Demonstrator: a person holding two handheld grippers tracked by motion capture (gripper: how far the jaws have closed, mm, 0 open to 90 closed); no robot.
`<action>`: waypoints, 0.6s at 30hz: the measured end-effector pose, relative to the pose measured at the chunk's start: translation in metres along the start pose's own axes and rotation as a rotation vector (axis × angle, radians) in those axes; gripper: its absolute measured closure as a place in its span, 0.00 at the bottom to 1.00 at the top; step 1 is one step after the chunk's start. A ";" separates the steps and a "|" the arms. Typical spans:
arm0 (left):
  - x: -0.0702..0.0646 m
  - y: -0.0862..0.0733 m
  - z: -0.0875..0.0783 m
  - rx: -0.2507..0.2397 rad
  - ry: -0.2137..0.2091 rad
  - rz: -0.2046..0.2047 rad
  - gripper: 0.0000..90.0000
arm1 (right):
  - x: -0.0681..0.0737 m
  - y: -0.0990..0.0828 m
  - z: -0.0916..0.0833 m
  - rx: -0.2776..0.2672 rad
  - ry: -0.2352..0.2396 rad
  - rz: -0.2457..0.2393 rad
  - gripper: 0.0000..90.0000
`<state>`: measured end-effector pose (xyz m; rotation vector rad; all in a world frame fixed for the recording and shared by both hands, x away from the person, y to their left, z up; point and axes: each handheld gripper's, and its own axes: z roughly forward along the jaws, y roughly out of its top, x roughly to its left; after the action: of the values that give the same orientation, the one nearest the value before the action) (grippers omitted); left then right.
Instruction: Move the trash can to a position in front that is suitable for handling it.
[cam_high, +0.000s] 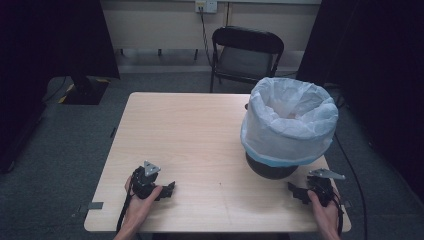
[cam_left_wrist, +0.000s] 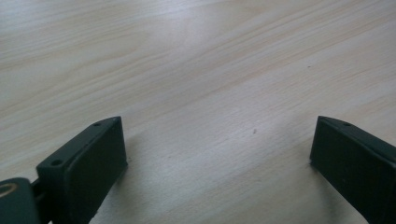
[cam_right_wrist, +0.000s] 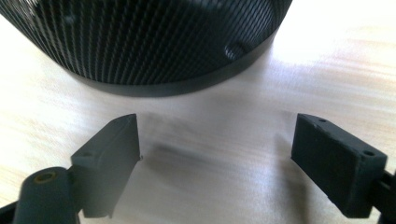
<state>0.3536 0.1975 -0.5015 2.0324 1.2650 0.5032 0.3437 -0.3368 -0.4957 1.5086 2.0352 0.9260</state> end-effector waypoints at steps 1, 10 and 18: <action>0.000 0.000 -0.001 -0.002 -0.011 0.000 0.05 | 0.000 0.001 -0.001 -0.021 0.003 0.003 0.16; -0.008 0.011 -0.011 -0.049 -0.061 -0.002 0.19 | 0.002 0.007 -0.010 -0.046 0.050 -0.019 0.16; -0.023 0.044 -0.012 -0.115 -0.105 0.009 0.19 | -0.001 0.020 -0.014 -0.057 0.060 -0.011 0.19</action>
<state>0.3633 0.1676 -0.4610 1.9439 1.1388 0.4566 0.3479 -0.3377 -0.4716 1.4551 2.0392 1.0275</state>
